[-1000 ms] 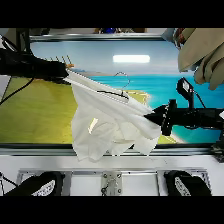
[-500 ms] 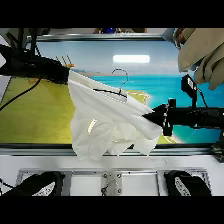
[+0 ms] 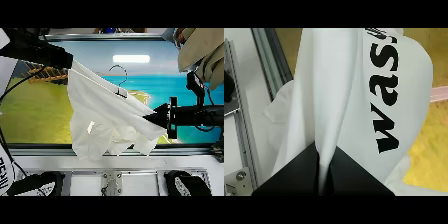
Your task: Fold the clothes and pants, and hang the long-sleeved shirts on hangers.
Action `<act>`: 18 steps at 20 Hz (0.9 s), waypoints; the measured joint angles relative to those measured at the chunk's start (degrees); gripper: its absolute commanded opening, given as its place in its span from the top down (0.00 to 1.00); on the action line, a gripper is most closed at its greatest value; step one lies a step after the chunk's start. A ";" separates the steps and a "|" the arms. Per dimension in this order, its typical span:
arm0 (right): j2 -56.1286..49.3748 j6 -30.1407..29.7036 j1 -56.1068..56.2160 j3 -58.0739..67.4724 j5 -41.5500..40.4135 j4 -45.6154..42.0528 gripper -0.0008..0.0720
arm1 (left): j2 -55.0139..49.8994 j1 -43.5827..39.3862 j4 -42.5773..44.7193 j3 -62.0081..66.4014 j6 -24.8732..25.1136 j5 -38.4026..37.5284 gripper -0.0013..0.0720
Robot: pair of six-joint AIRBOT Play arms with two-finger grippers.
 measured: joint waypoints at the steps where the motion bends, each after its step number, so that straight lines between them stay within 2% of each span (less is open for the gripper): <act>1: 0.00 0.00 0.00 0.09 0.20 0.57 0.97 | -0.96 -0.33 0.02 0.42 0.31 -0.11 0.04; 8: 0.00 0.02 0.04 0.39 -4.66 4.96 0.97 | -0.13 1.97 -2.01 1.40 -0.22 3.43 0.04; 10: -0.02 0.11 0.04 0.39 -6.71 5.49 0.97 | 1.29 4.20 -5.70 1.44 -0.42 4.20 0.04; 18: -0.11 0.66 0.04 0.39 -9.64 5.46 0.97 | 1.03 11.32 -38.75 1.46 0.74 5.38 0.04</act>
